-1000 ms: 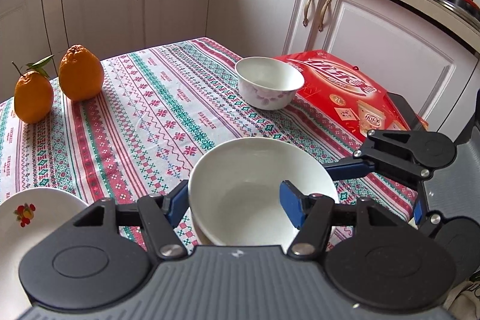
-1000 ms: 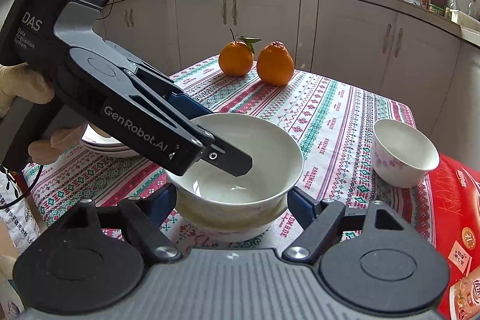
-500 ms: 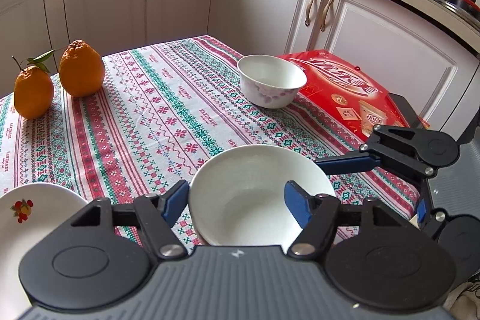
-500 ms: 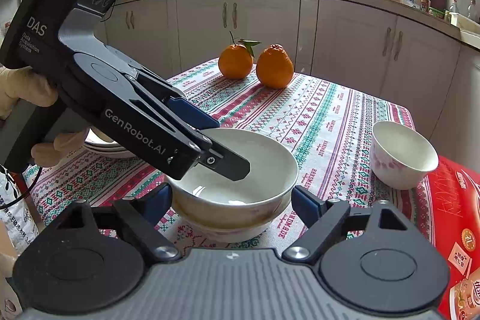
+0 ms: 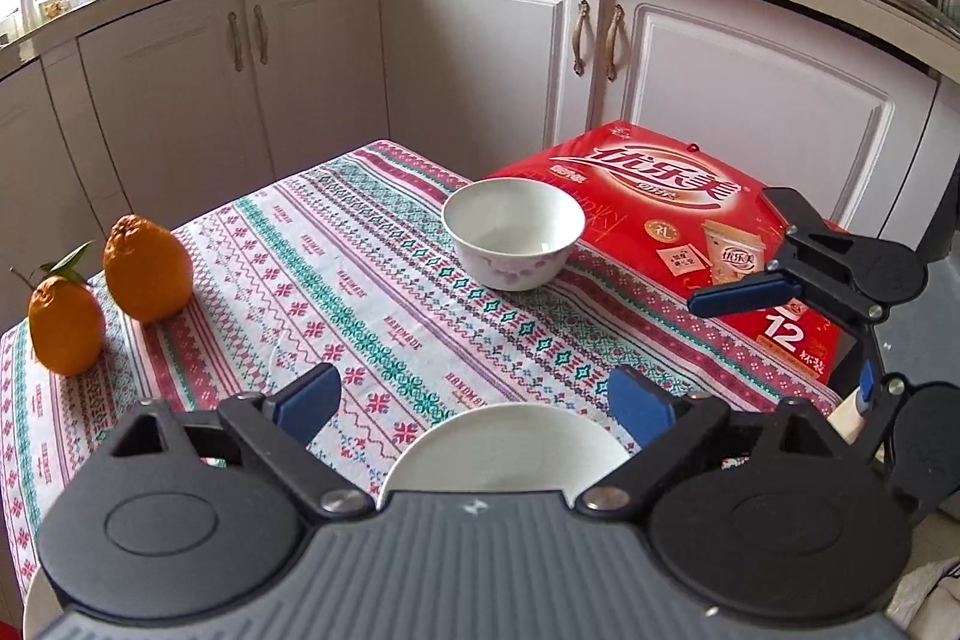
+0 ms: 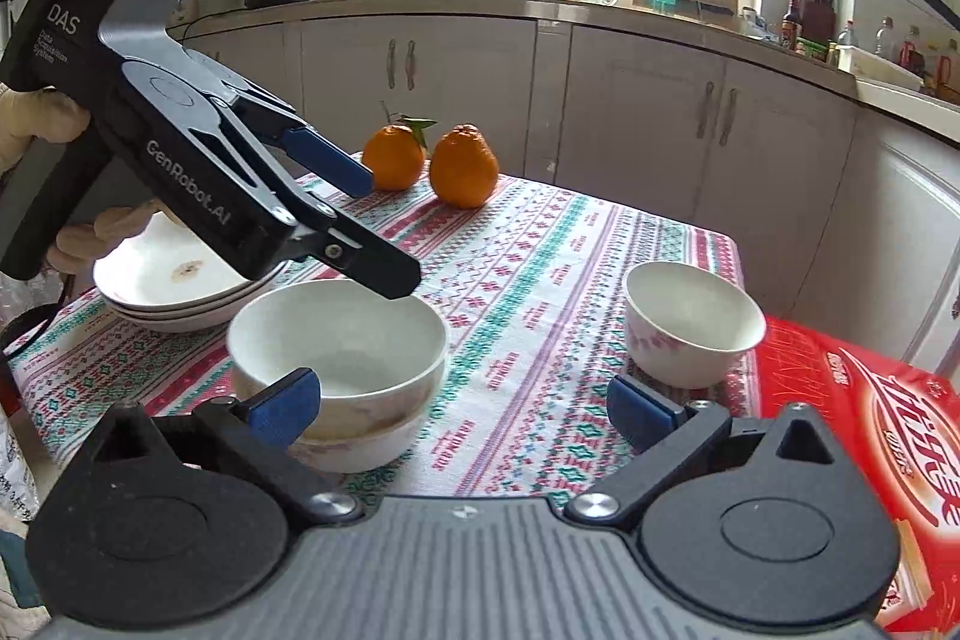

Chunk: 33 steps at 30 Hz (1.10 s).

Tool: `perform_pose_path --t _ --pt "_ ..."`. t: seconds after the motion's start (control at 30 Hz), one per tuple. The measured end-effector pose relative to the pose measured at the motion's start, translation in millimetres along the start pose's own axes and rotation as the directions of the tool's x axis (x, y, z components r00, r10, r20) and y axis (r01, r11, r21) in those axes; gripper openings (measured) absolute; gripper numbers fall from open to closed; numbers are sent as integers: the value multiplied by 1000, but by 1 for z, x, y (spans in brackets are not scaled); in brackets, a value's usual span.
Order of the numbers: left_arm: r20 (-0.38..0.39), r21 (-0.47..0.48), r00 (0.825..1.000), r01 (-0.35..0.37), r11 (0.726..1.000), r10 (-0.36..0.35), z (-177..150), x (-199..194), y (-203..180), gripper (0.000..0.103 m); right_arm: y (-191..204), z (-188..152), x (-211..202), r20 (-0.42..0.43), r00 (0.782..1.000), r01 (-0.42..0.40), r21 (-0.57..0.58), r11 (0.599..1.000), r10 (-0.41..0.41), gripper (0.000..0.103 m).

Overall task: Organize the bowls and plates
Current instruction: 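Open the left tool and withdraw it from the stacked bowls, then grip the rim of the next white bowl with the left tool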

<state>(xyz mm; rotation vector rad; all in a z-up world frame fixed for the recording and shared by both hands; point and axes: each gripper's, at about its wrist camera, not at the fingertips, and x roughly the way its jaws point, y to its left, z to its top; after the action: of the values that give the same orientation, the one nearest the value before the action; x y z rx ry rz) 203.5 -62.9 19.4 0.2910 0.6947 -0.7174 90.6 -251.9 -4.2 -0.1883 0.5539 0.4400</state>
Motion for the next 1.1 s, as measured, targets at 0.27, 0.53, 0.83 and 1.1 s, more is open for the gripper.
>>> perform_pose_path --t 0.27,0.53,0.83,1.1 --pt "-23 9 999 44 999 -44 46 54 6 95 -59 0 22 -18 994 105 71 992 -104 103" --pt "-87 29 993 80 996 -77 80 122 3 95 -96 2 62 -36 990 142 81 987 -140 103" --pt "-159 19 982 103 994 -99 93 177 4 95 -119 6 99 -56 989 141 71 987 -138 103" --pt "-192 -8 974 125 992 -124 99 201 7 94 -124 4 123 -74 989 135 48 990 -131 102"
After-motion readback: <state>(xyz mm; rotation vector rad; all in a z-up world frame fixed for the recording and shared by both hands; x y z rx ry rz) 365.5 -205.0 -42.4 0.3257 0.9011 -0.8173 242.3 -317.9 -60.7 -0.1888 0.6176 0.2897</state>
